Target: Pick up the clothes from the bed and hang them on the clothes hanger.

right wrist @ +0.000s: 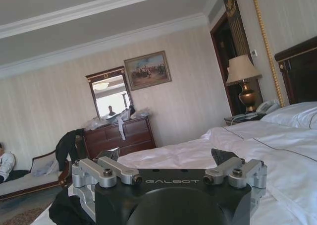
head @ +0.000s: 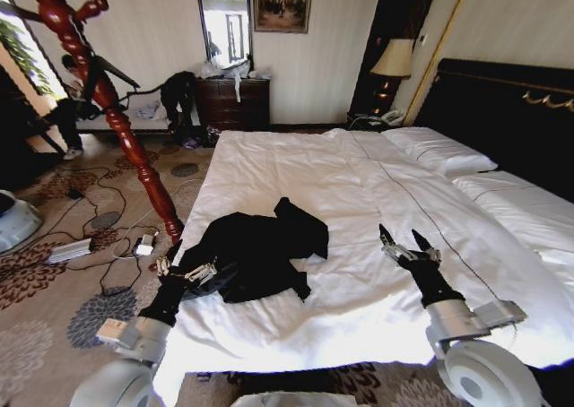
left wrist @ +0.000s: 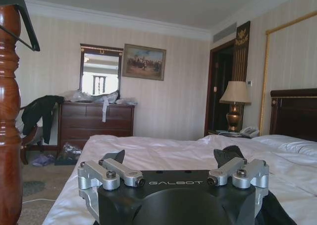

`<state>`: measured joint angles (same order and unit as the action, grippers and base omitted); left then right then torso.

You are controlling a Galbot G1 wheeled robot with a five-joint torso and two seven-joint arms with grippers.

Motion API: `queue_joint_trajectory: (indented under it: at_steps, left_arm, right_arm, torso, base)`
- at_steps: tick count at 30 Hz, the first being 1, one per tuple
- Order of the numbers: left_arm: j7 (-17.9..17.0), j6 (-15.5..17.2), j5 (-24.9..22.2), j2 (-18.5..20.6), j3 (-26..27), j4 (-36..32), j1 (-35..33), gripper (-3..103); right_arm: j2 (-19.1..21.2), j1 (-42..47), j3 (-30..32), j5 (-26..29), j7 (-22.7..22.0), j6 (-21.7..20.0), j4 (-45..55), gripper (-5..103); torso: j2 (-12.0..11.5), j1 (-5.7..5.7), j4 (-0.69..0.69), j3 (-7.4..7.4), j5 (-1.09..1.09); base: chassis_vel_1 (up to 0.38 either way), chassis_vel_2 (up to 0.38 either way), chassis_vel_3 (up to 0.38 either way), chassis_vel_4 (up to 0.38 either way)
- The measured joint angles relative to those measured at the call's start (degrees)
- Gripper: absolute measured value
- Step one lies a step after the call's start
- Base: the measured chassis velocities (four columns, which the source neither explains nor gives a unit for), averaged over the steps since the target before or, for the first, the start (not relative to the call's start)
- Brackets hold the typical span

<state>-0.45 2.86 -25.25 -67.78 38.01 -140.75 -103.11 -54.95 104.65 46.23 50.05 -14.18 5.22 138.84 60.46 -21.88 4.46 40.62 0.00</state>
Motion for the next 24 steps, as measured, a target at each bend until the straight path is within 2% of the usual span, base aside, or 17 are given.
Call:
queue_joint_trajectory:
  at_steps: [6,10,11,12,14,15,16,19,21,22,24]
  left_arm:
    - [0.14,-0.45,0.02,1.17,-0.59,1.84,1.18,100]
    - [0.11,-3.33,-2.39,7.28,-0.09,7.08,6.48,100]
    - [0.11,-3.33,-2.39,7.28,-0.09,7.08,6.48,100]
    - [0.28,-4.00,-3.93,8.84,-0.37,8.21,7.50,100]
    - [0.72,-4.21,-10.85,13.84,-2.35,11.74,11.36,100]
    - [0.77,-3.78,-12.78,15.33,-3.28,13.11,12.61,100]
    - [0.77,-3.78,-12.78,15.33,-3.28,13.11,12.61,100]
    - [1.37,-1.76,-20.41,21.56,-8.75,20.99,20.71,100]
    - [2.34,-0.30,-24.50,23.50,-11.88,25.82,27.19,100]
    - [2.34,-0.30,-24.50,23.50,-11.88,25.82,27.19,100]
    - [4.84,1.79,-28.41,24.95,-13.96,29.27,33.05,100]
  right_arm:
    - [0.44,-0.44,-1.16,-1.10,-1.05,0.31,-2.26,100]
    - [0.81,-2.70,-0.08,-0.40,-1.32,0.44,-4.11,100]
    - [0.81,-2.70,-0.08,-0.40,-1.32,0.44,-4.11,100]
    - [0.69,-3.15,-0.17,-0.31,-1.43,0.46,-4.53,100]
    - [-0.12,-4.58,-1.70,-0.44,-1.71,0.51,-6.08,100]
    - [-0.44,-5.07,-2.44,-0.63,-1.78,0.56,-6.57,100]
    - [-0.44,-5.07,-2.44,-0.63,-1.78,0.56,-6.57,100]
    - [-1.91,-7.56,-5.57,-1.63,-2.01,0.97,-8.82,100]
    - [-3.02,-9.97,-7.36,-1.83,-2.12,1.06,-10.26,100]
    - [-3.02,-9.97,-7.36,-1.83,-2.12,1.06,-10.26,100]
    - [-3.88,-13.91,-10.14,-1.80,-2.38,1.07,-12.46,100]
  torso:
    - [0.00,0.00,-0.01,0.00,0.00]
    - [0.00,0.00,0.01,0.00,-0.03]
    - [0.00,0.00,0.01,0.00,-0.03]
    - [0.00,0.00,0.01,0.00,-0.03]
    - [0.00,0.00,0.00,0.00,0.00]
    - [0.00,0.00,0.00,0.00,0.00]
    - [0.00,0.00,0.00,0.00,0.00]
    - [0.00,-0.01,0.00,0.01,-0.02]
    - [0.00,0.00,0.02,0.00,-0.03]
    - [0.00,0.00,0.02,0.00,-0.03]
    - [0.00,-0.01,0.04,0.01,-0.02]
  base:
    - [0.000,0.000,0.000,0.000]
    - [0.000,0.000,0.000,0.000]
    - [0.000,0.000,0.000,0.000]
    - [0.000,0.000,0.000,0.000]
    - [0.000,0.000,0.000,0.000]
    - [0.000,0.000,0.000,0.000]
    - [0.000,0.000,0.000,0.000]
    - [0.000,0.000,0.000,0.000]
    - [0.000,0.000,0.000,0.000]
    - [0.000,0.000,0.000,0.000]
    - [0.000,0.000,0.000,0.000]
